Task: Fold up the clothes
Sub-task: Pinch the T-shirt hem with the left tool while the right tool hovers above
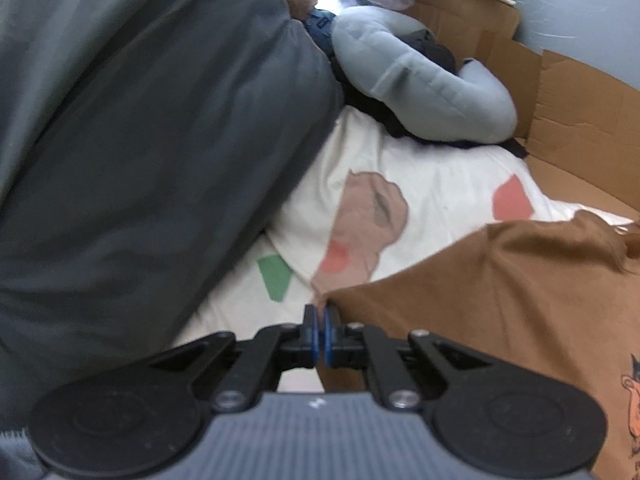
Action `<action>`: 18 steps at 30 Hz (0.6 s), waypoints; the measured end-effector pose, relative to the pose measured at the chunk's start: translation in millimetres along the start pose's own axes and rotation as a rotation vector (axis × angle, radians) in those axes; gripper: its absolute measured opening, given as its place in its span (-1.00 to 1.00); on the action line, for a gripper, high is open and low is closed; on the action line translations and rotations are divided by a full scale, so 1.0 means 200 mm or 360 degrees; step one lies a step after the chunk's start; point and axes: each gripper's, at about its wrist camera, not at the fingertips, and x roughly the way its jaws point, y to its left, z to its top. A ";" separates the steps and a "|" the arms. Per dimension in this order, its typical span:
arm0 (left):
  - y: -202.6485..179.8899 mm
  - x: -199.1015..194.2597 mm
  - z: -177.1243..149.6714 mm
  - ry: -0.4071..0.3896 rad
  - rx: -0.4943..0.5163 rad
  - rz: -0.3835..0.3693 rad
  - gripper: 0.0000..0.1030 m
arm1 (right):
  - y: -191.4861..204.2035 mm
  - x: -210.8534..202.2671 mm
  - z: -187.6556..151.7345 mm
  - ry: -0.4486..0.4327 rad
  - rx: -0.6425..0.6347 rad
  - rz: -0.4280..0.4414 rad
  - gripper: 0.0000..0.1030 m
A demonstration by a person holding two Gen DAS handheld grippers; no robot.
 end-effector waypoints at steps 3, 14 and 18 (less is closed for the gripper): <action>0.00 0.03 0.04 0.0005 0.0005 0.0033 -0.94 | 0.00 0.03 -0.04 0.0026 0.0020 0.0014 -0.44; 0.00 0.22 0.12 0.0082 0.0076 0.0129 -0.94 | -0.02 0.09 -0.16 0.0099 0.0056 0.0040 -0.27; -0.01 0.33 0.09 0.0174 0.0122 0.0148 -0.93 | -0.03 0.12 -0.18 0.0130 0.0063 0.0032 -0.27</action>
